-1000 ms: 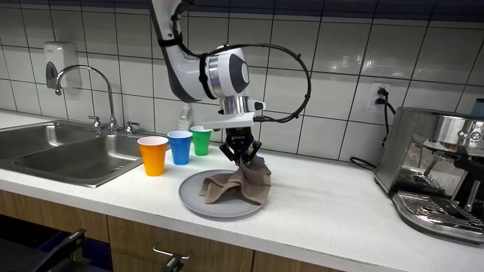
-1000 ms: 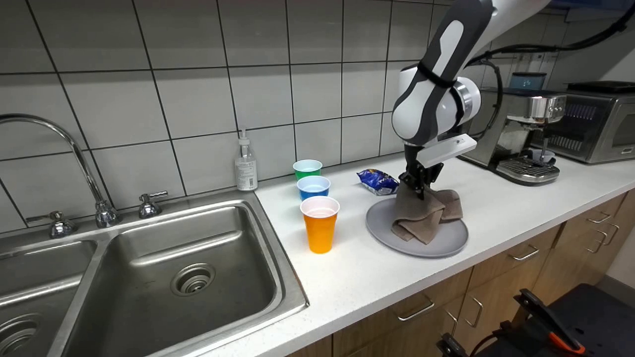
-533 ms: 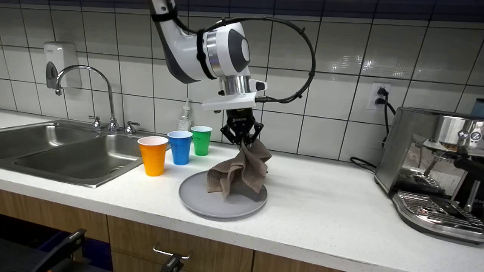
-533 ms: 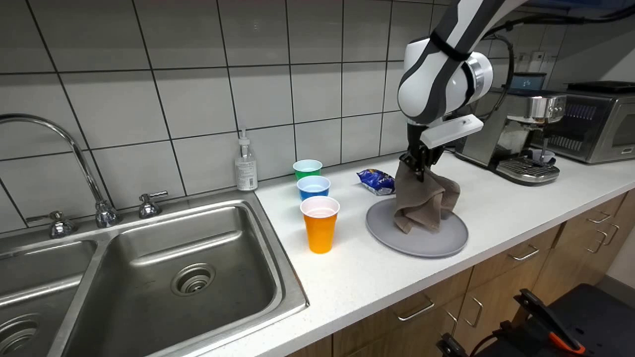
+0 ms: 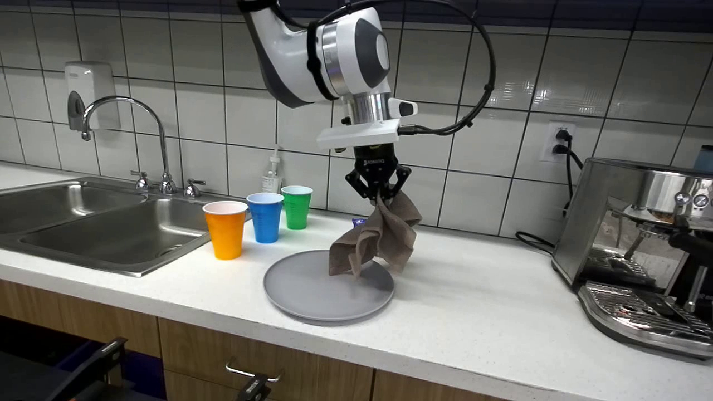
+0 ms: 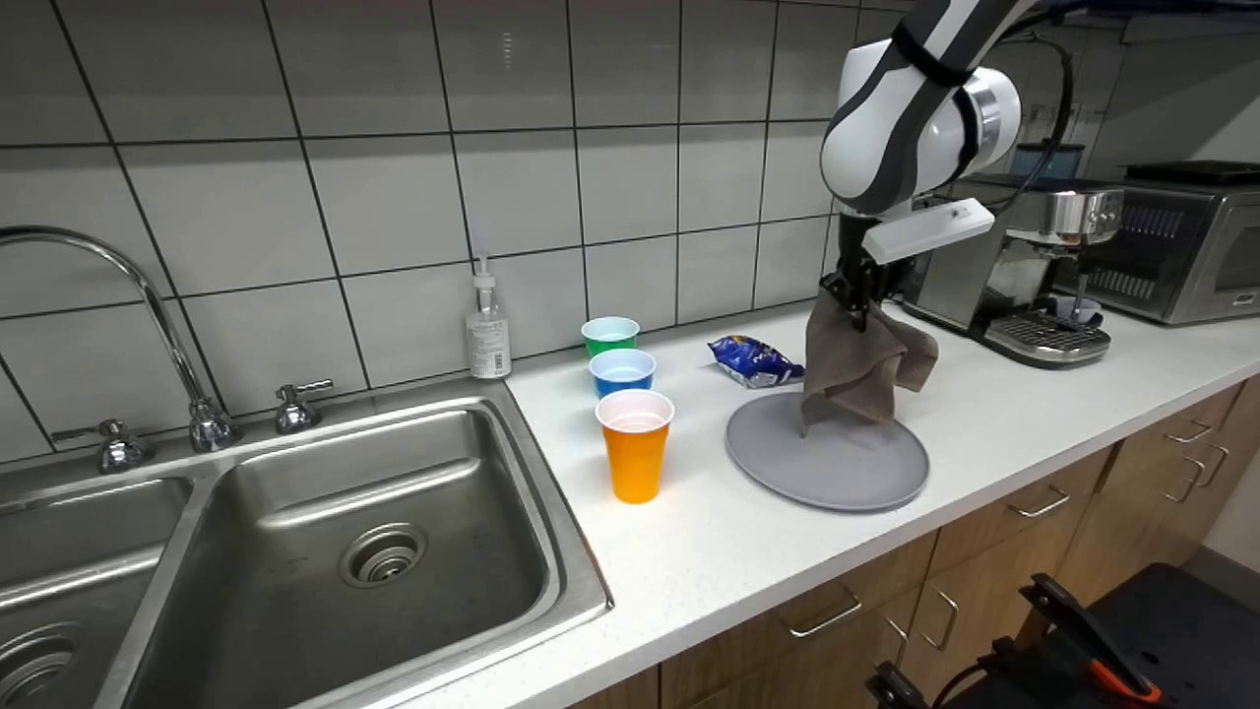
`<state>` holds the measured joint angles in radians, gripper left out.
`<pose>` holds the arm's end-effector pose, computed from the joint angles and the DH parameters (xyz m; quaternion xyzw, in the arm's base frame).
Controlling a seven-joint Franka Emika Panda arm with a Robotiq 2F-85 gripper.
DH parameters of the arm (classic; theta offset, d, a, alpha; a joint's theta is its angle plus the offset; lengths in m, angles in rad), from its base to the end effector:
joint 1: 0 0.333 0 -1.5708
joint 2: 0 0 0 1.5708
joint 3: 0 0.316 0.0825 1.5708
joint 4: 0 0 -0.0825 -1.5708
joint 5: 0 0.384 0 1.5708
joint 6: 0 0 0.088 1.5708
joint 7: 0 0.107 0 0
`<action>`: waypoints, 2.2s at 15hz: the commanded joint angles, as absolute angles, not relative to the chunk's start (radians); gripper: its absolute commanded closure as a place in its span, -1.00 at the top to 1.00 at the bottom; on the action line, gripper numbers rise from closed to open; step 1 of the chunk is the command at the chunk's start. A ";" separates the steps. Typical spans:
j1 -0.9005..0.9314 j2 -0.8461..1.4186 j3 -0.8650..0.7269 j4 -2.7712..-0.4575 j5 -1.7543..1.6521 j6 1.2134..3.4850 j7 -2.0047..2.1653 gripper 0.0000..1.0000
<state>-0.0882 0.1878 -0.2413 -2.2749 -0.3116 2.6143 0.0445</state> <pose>0.5207 -0.1705 0.2905 0.9896 -0.0537 0.0584 0.1197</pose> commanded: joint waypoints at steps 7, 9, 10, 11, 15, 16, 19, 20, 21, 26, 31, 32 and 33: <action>-0.179 0.150 -0.308 -2.214 -0.334 2.581 0.046 -0.96; -0.200 0.156 -0.327 -2.196 -0.333 2.581 0.048 -0.96; -0.209 0.161 -0.336 -2.188 -0.333 2.580 0.053 -0.96; -0.212 0.174 -0.342 -2.178 -0.338 2.583 0.067 -0.96; -0.240 0.194 -0.359 -2.160 -0.318 2.566 0.067 -0.96; -0.245 0.201 -0.362 -2.156 -0.312 2.564 0.068 -0.96; -0.267 0.223 -0.355 -2.153 -0.263 2.568 0.044 -0.96; -0.271 0.230 -0.352 -2.152 -0.247 2.569 0.039 -0.96; -0.277 0.241 -0.346 -2.150 -0.221 2.571 0.028 -0.96; -0.282 0.317 -0.330 -2.127 -0.125 2.585 0.026 -0.96; -0.297 0.416 -0.320 -2.068 -0.059 2.571 0.031 -0.96; -0.300 0.435 -0.320 -2.057 -0.052 2.568 0.034 -0.96; -0.303 0.453 -0.320 -2.046 -0.044 2.565 0.037 -0.96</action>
